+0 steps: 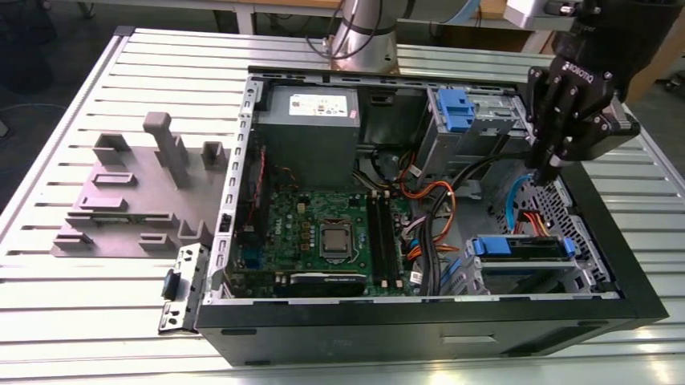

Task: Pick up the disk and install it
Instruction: 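Insert the second disk wire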

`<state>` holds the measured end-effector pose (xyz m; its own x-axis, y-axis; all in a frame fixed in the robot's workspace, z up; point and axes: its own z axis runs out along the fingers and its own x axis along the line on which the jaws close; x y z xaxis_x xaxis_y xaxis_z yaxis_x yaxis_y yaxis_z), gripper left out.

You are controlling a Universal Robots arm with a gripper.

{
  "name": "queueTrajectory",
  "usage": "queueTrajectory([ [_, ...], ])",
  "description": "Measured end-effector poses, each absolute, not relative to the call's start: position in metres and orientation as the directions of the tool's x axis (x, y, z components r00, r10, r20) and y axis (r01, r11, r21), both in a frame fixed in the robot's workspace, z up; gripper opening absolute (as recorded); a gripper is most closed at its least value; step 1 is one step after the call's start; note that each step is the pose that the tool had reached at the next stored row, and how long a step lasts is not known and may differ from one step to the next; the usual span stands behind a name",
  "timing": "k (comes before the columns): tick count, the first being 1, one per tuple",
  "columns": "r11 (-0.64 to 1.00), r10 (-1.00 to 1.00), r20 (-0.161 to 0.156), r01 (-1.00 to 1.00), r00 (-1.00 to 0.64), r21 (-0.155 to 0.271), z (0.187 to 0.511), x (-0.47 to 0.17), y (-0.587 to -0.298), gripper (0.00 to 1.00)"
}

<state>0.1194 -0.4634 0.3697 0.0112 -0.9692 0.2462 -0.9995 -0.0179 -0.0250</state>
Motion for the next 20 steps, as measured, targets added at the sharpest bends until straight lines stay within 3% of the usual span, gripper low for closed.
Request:
queueTrajectory([
  [3,-0.018,-0.962,0.272,-1.0,0.011,-0.024,0.368,0.12,-0.463,0.31],
  [9,-0.019,-0.959,0.285,-1.0,0.011,-0.024,0.361,0.121,-0.463,0.31],
  [11,-0.019,-0.957,0.291,-1.0,0.011,-0.024,0.358,0.121,-0.463,0.29],
  [12,-0.019,-0.956,0.294,-1.0,0.011,-0.024,0.358,0.121,-0.463,0.23],
  [20,-0.02,-0.943,0.333,-1.0,0.011,-0.023,0.353,0.122,-0.463,0.21],
])
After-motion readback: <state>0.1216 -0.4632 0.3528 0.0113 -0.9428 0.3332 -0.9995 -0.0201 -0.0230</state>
